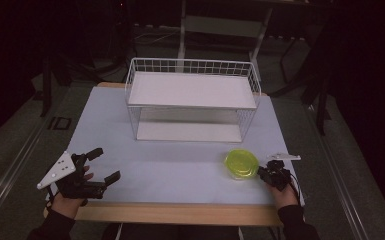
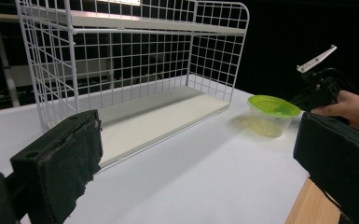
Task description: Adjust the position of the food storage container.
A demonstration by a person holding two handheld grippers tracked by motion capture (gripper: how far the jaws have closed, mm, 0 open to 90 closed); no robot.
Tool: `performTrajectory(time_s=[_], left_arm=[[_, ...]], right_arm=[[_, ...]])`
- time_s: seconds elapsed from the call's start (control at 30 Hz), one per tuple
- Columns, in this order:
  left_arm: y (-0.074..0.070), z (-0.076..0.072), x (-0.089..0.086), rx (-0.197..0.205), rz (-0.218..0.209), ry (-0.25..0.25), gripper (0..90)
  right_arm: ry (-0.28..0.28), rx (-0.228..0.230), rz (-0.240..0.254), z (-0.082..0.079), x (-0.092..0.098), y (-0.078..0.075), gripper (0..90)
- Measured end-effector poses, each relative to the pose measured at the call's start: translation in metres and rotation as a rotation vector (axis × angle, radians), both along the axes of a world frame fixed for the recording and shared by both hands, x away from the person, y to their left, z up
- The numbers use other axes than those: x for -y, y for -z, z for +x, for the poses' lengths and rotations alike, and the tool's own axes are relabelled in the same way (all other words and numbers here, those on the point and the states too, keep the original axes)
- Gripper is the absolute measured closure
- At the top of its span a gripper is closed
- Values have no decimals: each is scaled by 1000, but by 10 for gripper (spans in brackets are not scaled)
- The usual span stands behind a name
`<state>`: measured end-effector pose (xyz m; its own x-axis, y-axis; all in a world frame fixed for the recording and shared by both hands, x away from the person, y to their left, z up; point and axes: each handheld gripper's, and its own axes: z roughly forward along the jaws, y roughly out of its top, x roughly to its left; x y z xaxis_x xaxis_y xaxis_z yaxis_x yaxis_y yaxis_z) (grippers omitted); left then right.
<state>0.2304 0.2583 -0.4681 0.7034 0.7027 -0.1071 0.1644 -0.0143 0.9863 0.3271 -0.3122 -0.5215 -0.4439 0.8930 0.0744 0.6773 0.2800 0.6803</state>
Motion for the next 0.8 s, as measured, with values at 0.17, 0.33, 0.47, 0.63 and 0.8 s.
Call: performTrajectory(time_s=[0.17, 0.33, 0.47, 0.63, 0.8], left_arm=[[0, 0, 1, 0, 5, 4, 22], [0, 1, 1, 0, 9, 2, 22], [0, 0, 1, 1, 12, 3, 22], [0, 1, 2, 0, 14, 6, 22], [1, 1, 2, -2, 16, 7, 22]], right_arm=[[-27, -10, 13, 0, -6, 2, 898], [-59, -13, -4, 1, -16, 4, 898], [-125, -9, -17, 0, -31, 4, 898], [-123, 14, -37, 2, -36, 1, 898], [-92, 6, -17, 10, -34, 3, 897]])
